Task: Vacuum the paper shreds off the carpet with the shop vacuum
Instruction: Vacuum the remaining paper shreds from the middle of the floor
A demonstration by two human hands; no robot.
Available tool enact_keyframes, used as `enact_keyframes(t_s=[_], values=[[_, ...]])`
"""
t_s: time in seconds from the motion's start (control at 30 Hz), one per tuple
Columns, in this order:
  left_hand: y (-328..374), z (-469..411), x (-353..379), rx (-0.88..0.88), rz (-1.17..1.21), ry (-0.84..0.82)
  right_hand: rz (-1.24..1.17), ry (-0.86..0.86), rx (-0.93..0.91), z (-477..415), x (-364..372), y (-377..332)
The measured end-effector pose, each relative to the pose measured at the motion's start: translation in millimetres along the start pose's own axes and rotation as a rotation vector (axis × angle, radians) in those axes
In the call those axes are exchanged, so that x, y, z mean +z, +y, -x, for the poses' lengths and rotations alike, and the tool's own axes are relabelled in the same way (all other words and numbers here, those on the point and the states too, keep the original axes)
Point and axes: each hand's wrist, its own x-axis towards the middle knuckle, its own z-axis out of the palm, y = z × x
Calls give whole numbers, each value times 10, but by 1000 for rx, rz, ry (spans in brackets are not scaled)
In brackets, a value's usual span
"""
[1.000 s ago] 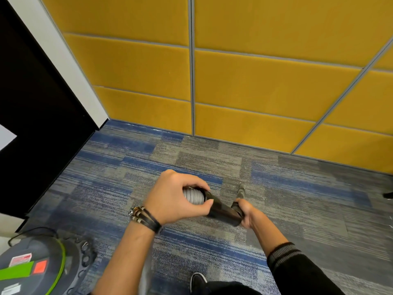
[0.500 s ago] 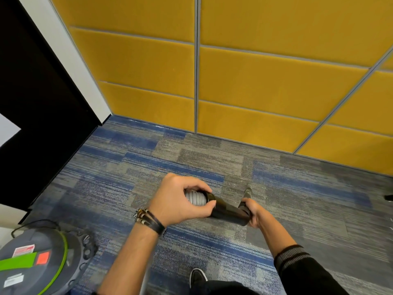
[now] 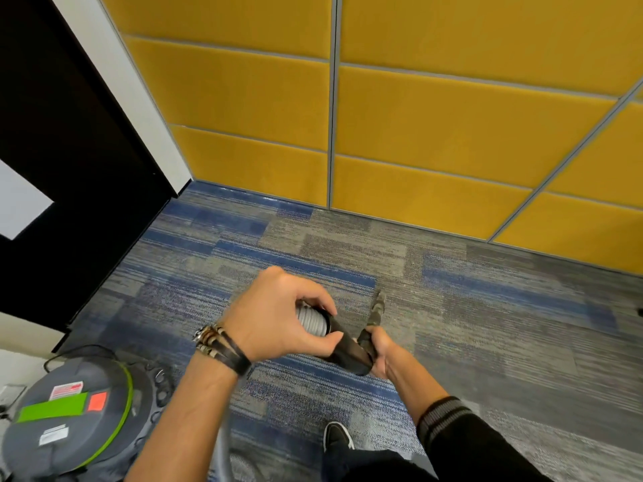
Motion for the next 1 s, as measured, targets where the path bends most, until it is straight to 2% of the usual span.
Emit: enact_keyframes(t_s=[0.1,0.23,0.33,0.5,0.83,1.0], values=[[-74,192,-155,11,21,59,17,-7,7,56,117,118],[-135,248,-107,1,78,145,33,23,-76,182,5,-13],[-157,176,115,-29,83,96,18,112,-110,167,-199,-175],[-190,-52,391,-113,134,92,184,167,-65,77,-321,-400],[-296,248,-235,-53,57,97,19,-26,7,36,228,74],[-155,222,-70,4,81,67,-51,-38,9,61,-31,182]])
